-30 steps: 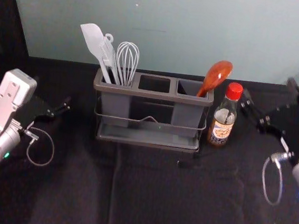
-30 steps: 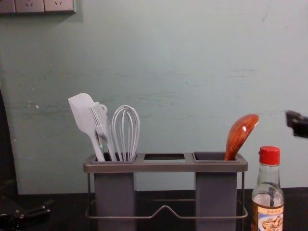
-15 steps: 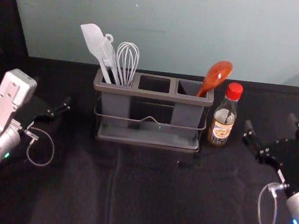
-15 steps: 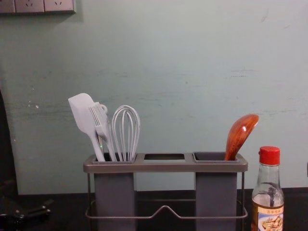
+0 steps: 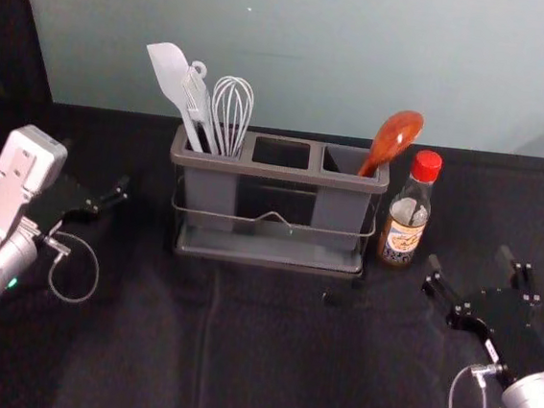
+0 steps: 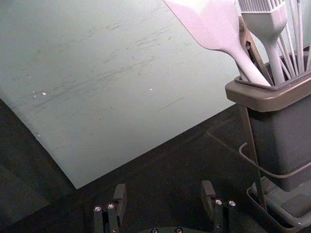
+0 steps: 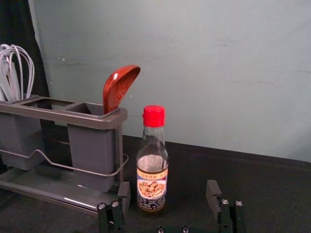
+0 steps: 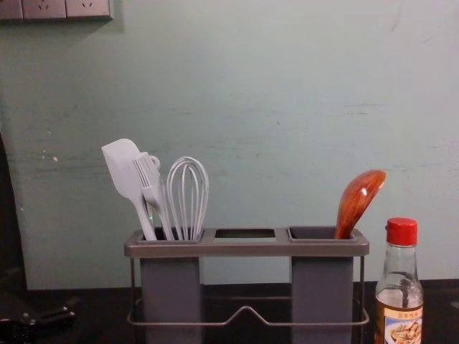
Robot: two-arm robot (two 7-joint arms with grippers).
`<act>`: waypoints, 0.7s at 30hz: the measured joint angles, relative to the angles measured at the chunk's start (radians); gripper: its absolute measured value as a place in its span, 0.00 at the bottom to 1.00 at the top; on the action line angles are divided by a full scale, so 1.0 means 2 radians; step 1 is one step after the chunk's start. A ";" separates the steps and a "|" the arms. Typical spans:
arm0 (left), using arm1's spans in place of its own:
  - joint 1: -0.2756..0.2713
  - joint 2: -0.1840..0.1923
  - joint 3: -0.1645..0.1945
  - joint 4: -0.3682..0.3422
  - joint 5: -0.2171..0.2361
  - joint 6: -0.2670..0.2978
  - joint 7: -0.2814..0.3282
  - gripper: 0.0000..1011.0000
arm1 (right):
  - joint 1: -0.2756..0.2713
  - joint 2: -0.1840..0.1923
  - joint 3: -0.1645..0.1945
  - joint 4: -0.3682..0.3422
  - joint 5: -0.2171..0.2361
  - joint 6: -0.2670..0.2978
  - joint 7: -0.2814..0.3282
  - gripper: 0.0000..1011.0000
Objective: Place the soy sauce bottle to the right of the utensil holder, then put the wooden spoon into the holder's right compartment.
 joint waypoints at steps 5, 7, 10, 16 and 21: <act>0.000 0.000 0.000 0.000 0.000 0.000 0.000 0.99 | 0.000 -0.007 0.003 0.006 -0.003 0.000 0.003 0.99; 0.000 0.000 0.000 0.000 0.000 0.000 0.000 0.99 | 0.001 -0.008 0.005 0.009 -0.003 0.000 0.008 0.99; 0.000 0.000 0.000 0.000 0.000 0.000 0.000 0.99 | 0.002 -0.008 0.006 0.010 -0.002 0.000 0.012 0.99; 0.000 0.000 0.000 0.000 0.000 0.000 0.000 0.99 | 0.002 -0.008 0.005 0.010 -0.003 0.000 0.012 0.99; 0.000 0.000 0.000 0.000 0.000 0.000 0.000 0.99 | 0.001 -0.008 0.005 0.009 -0.003 0.000 0.010 0.99</act>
